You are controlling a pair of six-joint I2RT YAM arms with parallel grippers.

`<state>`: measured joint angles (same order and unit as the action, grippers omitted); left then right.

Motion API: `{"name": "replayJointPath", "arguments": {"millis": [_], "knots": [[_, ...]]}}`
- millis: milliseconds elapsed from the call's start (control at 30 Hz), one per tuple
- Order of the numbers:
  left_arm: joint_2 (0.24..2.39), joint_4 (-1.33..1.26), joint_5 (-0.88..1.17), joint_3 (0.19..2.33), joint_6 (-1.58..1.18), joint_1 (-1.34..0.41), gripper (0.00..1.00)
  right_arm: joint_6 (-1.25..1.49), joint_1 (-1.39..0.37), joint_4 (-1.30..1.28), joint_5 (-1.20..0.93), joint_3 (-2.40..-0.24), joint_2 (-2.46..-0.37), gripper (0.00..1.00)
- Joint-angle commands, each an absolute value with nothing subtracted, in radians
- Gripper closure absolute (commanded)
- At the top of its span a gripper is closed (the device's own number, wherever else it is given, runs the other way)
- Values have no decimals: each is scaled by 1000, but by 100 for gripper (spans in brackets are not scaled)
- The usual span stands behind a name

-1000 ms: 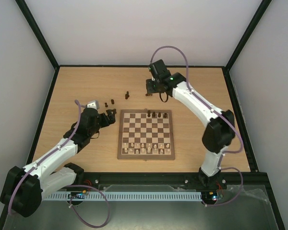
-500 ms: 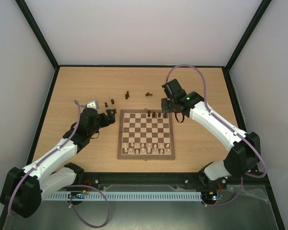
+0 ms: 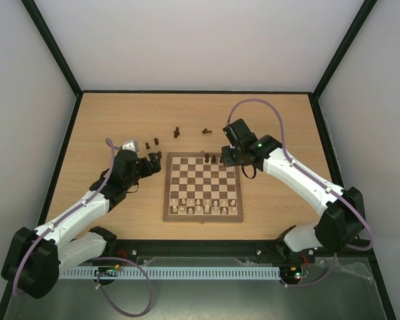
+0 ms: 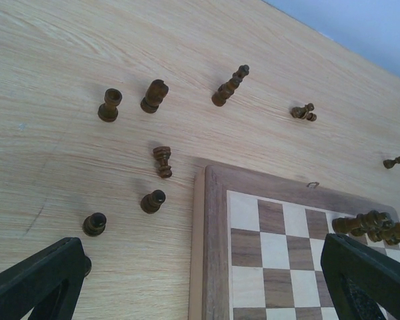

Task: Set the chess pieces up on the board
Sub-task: Place the chess piece on the chessboard.

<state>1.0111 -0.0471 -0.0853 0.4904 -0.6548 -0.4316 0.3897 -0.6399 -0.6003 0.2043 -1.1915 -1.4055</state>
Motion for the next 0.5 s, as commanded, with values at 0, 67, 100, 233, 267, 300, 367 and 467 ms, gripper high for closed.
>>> {"name": "replayJointPath", "arguments": {"millis": [0, 67, 100, 233, 267, 300, 367, 467], "knots": [[1026, -67, -83, 485, -648, -426, 0, 395, -661, -631, 183, -1168, -1389, 91], [1026, -67, -83, 485, -648, -426, 0, 394, -662, -634, 182, -1147, -1392, 91], [1026, -68, -83, 485, -648, -426, 1, 395, -663, -630, 181, -1133, -1393, 91], [1026, -68, -82, 485, -648, -426, 0, 405, -663, -589, 166, -1075, -1401, 90], [1025, -68, -81, 485, -648, -426, 0, 410, -663, -574, 162, -1061, -1404, 90], [1024, -67, -81, 486, -648, -426, 0, 415, -663, -555, 160, -1048, -1408, 90], [1023, -68, -82, 485, -648, -426, 0, 423, -664, -516, 154, -1026, -1421, 90], [1023, -67, -79, 485, -647, -427, 0, 431, -663, -470, 166, -1011, -1451, 90]]}}
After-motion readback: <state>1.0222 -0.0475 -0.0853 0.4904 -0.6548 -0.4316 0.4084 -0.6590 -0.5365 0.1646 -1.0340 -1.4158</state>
